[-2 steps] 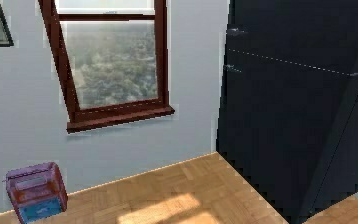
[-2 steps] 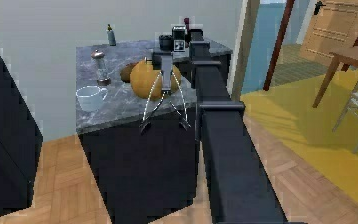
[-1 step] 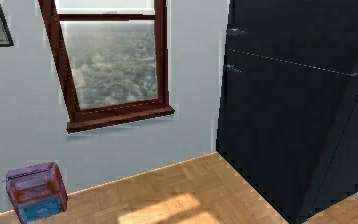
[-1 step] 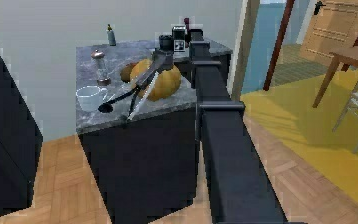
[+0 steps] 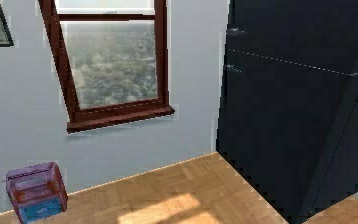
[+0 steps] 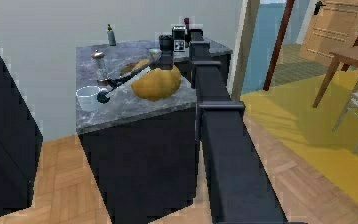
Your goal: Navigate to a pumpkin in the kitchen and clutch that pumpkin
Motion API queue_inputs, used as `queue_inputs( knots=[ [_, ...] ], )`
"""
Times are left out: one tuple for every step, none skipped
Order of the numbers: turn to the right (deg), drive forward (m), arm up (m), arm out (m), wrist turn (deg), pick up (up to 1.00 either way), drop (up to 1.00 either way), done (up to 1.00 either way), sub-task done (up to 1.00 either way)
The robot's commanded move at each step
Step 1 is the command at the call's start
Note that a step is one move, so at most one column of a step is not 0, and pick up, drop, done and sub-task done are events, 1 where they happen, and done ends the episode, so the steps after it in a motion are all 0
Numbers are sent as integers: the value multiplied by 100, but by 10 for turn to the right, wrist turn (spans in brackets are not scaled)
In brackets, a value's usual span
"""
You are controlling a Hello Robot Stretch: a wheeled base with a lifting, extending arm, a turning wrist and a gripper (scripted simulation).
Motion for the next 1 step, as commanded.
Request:
queue_inputs(
  knots=[
    [0,0,0,0,450,0,0,0,0]
  ],
)
